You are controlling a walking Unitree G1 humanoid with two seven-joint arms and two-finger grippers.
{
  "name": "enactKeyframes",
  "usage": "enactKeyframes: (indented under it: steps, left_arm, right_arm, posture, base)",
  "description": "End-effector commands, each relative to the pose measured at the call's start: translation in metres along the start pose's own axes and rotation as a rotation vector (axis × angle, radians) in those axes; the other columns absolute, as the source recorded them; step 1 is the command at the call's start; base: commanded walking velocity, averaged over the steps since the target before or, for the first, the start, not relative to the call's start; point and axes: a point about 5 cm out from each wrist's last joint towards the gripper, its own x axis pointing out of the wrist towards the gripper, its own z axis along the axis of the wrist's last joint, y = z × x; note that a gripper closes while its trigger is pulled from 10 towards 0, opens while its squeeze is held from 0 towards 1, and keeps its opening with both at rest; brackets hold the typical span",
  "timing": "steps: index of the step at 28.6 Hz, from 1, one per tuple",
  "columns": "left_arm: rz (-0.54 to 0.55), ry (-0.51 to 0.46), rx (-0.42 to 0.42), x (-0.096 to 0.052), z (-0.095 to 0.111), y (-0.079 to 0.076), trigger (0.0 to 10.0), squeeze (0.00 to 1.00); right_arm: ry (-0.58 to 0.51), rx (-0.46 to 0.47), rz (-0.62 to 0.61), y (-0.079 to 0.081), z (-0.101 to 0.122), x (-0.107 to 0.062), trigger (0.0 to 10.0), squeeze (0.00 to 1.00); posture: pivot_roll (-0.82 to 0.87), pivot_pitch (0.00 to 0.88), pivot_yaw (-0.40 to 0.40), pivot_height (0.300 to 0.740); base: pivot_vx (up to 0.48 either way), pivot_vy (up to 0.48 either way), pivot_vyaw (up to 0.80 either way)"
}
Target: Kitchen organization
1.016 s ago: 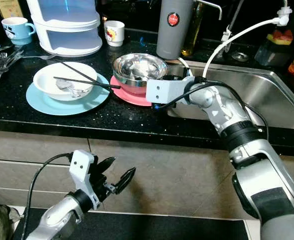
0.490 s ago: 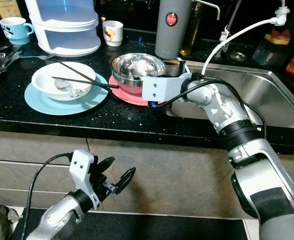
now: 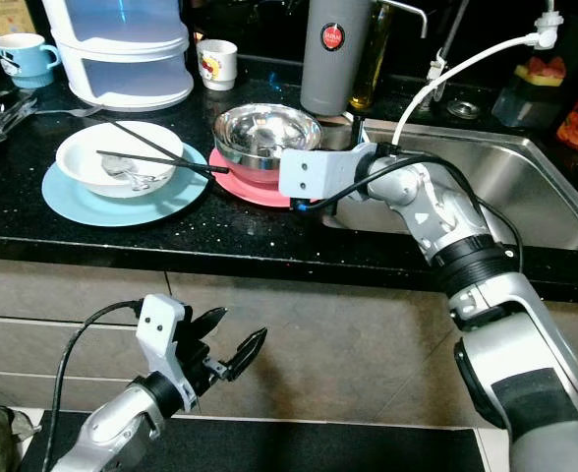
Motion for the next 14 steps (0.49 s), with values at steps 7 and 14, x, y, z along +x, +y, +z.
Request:
enactKeyframes:
  steps: [7, 14]
  left_arm:
    - [0.002, 0.001, -0.019, 0.001, -0.003, -0.001, 10.0, 0.0]
    - [0.001, 0.001, -0.019, 0.002, -0.003, -0.001, 10.0, 0.0]
  right_arm:
    - [0.004, -0.012, -0.063, -0.014, 0.0, -0.003, 0.0, 0.0]
    - [0.008, -0.013, -0.092, -0.019, 0.0, -0.005, 0.0, 0.0]
  posture:
    - [0.2, 0.0, -0.126, 0.74]
    - [0.2, 0.0, -0.125, 0.74]
  base:
    - [0.0, 0.0, 0.0]
    - [0.0, 0.0, 0.0]
